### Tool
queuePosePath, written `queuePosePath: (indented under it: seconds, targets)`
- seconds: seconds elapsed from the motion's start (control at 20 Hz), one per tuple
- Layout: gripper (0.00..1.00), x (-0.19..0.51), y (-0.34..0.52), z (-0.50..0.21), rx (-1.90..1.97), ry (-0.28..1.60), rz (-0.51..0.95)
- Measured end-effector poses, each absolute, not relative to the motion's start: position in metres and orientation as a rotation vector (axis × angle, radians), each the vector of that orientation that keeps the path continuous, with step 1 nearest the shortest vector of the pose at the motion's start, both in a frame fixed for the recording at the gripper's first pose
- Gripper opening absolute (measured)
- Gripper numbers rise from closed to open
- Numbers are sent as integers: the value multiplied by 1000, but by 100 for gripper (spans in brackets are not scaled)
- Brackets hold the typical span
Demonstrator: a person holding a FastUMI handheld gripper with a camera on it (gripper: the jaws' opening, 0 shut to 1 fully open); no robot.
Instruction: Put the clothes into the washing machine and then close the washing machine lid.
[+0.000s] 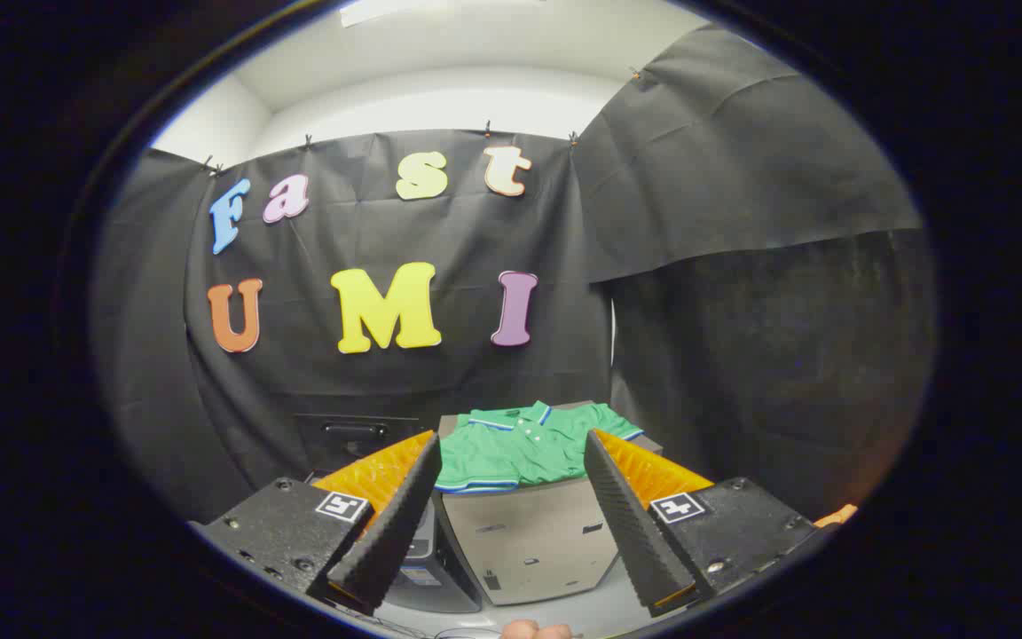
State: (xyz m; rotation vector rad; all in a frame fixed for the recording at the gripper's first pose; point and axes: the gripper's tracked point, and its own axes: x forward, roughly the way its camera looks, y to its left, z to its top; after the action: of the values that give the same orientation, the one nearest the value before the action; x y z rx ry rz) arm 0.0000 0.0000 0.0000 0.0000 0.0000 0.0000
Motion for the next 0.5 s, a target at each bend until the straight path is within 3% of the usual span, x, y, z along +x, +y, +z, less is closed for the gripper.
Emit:
queuePosePath:
  seconds: [0.5]
  targets:
    - [100,4,2,2,8,1,1]
